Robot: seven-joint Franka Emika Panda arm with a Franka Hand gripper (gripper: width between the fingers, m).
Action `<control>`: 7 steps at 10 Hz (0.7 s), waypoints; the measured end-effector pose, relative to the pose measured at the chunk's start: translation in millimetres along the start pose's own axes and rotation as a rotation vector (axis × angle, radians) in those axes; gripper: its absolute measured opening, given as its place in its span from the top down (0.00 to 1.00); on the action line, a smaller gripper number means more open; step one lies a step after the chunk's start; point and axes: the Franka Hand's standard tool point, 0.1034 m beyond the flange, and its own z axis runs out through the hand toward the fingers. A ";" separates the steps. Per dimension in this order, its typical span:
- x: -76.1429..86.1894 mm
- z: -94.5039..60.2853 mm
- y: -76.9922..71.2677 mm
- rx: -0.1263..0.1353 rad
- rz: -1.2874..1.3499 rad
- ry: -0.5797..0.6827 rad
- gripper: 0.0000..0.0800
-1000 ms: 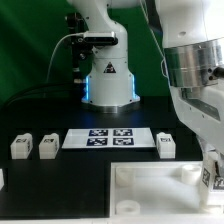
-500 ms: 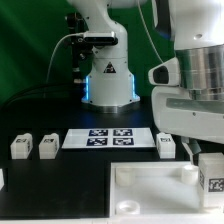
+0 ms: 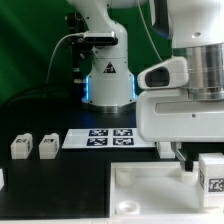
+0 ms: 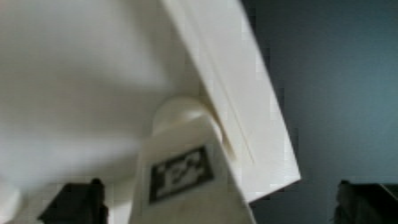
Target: Assemble one leg
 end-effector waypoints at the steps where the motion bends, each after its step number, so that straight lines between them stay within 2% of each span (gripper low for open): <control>1: -0.8 1.9 0.9 -0.006 -0.068 0.004 0.19; 3: -0.9 1.9 0.7 -0.005 -0.017 0.003 0.20; 4: -0.8 1.9 0.8 -0.004 -0.016 0.003 0.48; 5: -1.3 2.0 -0.5 0.002 0.102 0.001 0.48; 6: -0.9 2.2 1.8 0.000 0.193 0.001 0.61; 7: -0.8 2.4 3.1 -0.001 0.247 0.001 0.61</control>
Offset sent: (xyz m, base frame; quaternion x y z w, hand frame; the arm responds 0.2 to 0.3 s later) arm 0.0000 0.0000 0.0000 0.0000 0.0000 0.0000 1.0000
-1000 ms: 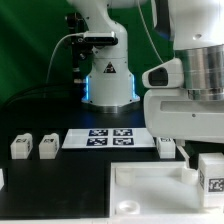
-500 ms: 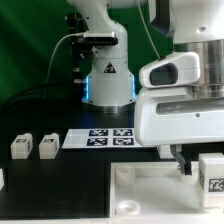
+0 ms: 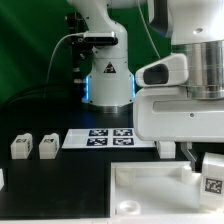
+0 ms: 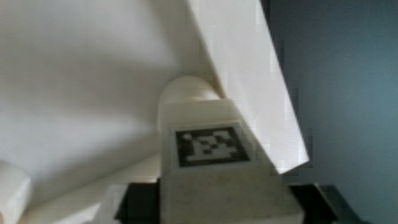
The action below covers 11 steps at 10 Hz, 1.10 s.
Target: Assemble one leg
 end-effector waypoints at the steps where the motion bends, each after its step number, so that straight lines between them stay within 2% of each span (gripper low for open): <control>1: 0.2 0.2 0.8 0.000 0.109 0.000 0.61; 2: 0.2 0.6 2.4 0.013 0.278 0.000 0.62; 3: -2.2 1.1 3.9 0.039 0.562 -0.006 0.62; 4: -2.8 1.4 5.2 0.077 0.756 -0.016 0.62; 5: -3.8 1.8 5.2 0.093 0.898 -0.041 0.62; 6: -5.4 2.2 3.1 0.101 1.048 -0.059 0.62; 9: -7.6 3.7 1.8 0.099 1.007 -0.057 0.62; 10: -8.5 4.4 1.2 0.095 0.972 -0.055 0.40; 11: -10.6 4.3 -0.7 0.073 0.726 -0.043 0.40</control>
Offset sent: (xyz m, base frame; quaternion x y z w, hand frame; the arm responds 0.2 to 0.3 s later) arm -0.0034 0.0058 -0.0072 0.1367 -0.0198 0.5487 0.8245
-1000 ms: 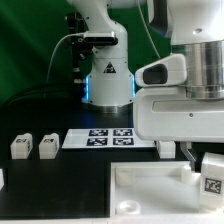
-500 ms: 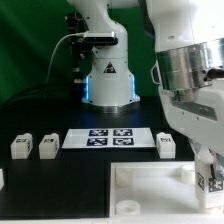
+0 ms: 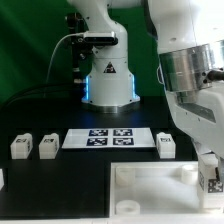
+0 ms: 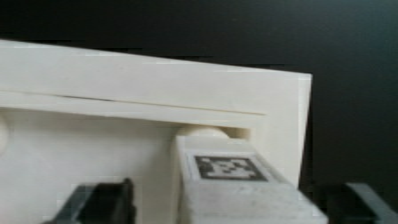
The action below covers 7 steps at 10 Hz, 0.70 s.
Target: Assemble one leg
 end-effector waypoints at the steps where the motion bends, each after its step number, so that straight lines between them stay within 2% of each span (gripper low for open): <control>1: -2.5 -1.4 -1.6 -0.016 -0.175 0.002 0.23; 2: -3.2 -1.7 -1.8 -0.025 -0.305 0.003 0.20; 5: 1.2 -1.0 -0.2 -0.030 -0.664 0.005 0.19; 6: 3.7 -2.5 -4.2 -0.062 -0.945 0.015 0.19; 7: 0.5 -3.0 -11.5 -0.084 -1.059 0.029 0.19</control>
Offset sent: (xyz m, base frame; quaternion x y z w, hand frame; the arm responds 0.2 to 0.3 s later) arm 0.0000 0.0000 0.0000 0.0000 0.0000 -0.2667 0.9638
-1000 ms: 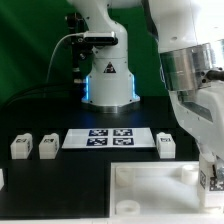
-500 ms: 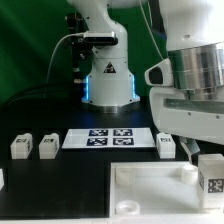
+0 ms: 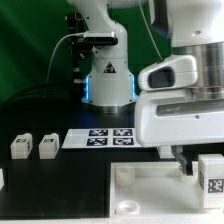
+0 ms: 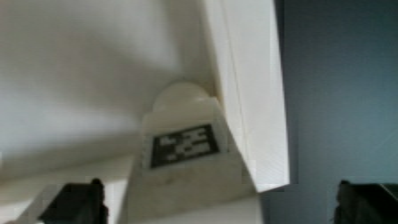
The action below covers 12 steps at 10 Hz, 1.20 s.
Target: Assemble one leg
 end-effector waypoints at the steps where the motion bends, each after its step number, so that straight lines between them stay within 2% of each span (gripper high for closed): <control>1: -0.3 3.2 -0.8 -0.020 -0.155 -0.006 0.19; 3: -0.2 3.8 1.1 -0.020 -0.121 -0.006 0.20; 5: -0.4 4.1 1.9 -0.019 -0.011 -0.006 0.62; 6: -0.2 4.8 6.9 -0.026 0.114 -0.006 0.62; 8: -0.4 5.2 7.8 -0.028 0.277 -0.004 0.63; 10: -5.7 6.6 4.3 -0.010 0.765 0.014 0.63; 11: -4.8 6.8 5.8 0.010 0.963 0.019 0.63; 12: -4.1 7.2 8.7 0.043 1.115 0.005 0.63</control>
Offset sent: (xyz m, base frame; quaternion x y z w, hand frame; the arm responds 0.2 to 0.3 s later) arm 0.0000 0.0000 0.0000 0.0000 0.0000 0.0000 1.0000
